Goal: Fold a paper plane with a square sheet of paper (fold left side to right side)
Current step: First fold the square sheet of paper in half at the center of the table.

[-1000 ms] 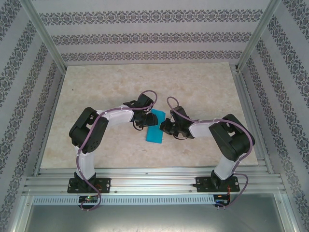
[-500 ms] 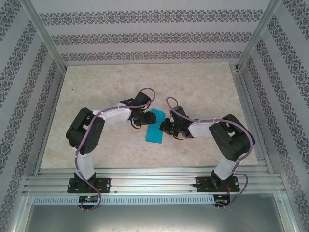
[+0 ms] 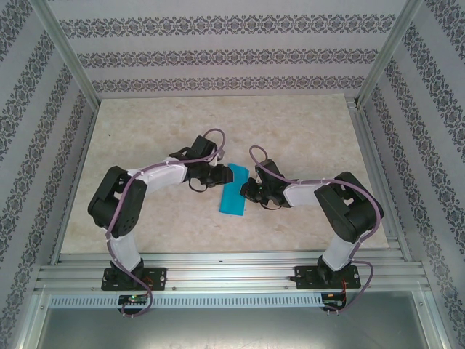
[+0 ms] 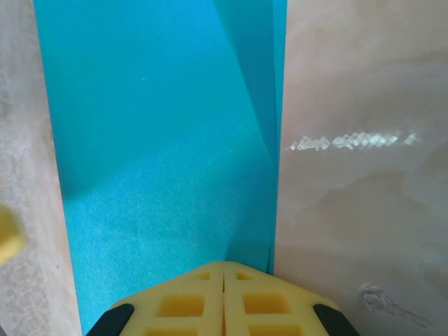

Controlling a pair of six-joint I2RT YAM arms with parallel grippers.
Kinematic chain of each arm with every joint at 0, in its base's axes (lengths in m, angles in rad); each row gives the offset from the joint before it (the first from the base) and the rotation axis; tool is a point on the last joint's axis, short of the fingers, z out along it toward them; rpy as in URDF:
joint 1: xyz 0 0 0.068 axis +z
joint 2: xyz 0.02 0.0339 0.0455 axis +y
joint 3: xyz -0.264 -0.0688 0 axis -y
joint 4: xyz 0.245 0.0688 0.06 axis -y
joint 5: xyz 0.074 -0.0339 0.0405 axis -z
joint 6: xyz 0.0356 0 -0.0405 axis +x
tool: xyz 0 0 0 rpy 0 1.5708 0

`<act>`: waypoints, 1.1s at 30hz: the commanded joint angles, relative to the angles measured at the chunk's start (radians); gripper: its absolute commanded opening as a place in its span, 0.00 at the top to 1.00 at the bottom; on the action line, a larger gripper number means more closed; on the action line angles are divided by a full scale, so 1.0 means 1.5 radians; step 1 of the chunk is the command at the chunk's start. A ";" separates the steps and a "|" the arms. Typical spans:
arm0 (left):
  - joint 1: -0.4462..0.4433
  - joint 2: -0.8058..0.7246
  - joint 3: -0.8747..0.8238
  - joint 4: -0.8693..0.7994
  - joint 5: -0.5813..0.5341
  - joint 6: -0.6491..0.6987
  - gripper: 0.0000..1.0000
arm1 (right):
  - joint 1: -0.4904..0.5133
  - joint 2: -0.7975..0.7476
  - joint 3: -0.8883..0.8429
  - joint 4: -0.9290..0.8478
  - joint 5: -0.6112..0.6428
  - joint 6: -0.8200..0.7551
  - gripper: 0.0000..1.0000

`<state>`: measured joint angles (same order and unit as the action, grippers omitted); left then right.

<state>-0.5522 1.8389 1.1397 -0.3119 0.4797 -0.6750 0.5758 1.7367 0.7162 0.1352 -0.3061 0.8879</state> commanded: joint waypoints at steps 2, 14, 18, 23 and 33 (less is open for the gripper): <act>-0.006 0.019 -0.008 0.060 0.046 -0.010 0.68 | -0.001 0.022 -0.007 -0.077 0.035 -0.018 0.93; -0.005 0.033 -0.005 0.006 -0.016 0.028 0.72 | -0.002 0.019 -0.002 -0.100 0.045 -0.029 0.93; -0.005 0.008 0.005 -0.005 -0.014 0.033 0.70 | -0.004 0.023 0.005 -0.109 0.037 -0.035 0.93; -0.005 -0.028 0.018 -0.031 -0.020 0.051 0.68 | -0.004 0.025 0.007 -0.108 0.035 -0.037 0.93; -0.027 0.026 0.004 0.078 0.078 0.004 0.74 | -0.004 0.033 0.009 -0.100 0.028 -0.033 0.93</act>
<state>-0.5732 1.8397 1.1328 -0.2485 0.5533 -0.6575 0.5755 1.7390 0.7395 0.0883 -0.3038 0.8612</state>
